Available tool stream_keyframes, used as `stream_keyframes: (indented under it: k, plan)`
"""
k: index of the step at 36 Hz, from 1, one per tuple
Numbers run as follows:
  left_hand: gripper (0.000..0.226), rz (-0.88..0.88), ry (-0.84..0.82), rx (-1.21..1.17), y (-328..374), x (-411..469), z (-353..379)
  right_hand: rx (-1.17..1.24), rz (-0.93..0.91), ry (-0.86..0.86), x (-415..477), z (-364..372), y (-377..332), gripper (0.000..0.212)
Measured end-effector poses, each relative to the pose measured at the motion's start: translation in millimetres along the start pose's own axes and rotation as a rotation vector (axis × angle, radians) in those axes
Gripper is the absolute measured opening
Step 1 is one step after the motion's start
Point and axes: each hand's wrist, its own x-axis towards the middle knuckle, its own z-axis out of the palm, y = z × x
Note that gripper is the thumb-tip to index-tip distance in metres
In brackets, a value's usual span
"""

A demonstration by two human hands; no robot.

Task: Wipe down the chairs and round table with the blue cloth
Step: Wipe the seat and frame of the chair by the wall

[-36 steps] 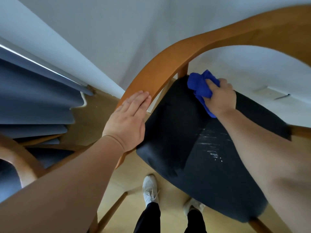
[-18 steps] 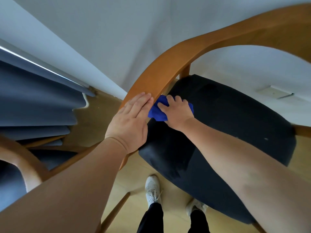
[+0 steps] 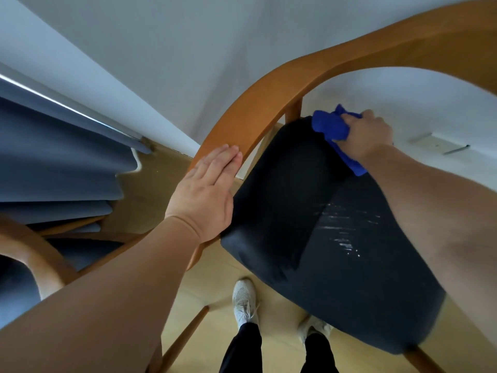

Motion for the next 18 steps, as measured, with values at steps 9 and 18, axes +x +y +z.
stream_keyframes:
  k: [9, 18]
  plan:
    - [0.057, 0.004, -0.023, 0.001, -0.4, -0.9, 1.1, 0.174, 0.157, 0.103, -10.5, 18.5, 17.9, 0.05]
    - [0.059, 0.017, -0.02, -0.015, -0.7, 0.0, 1.2, 0.185, 0.272, 0.05, -34.7, 27.7, 48.0, 0.055]
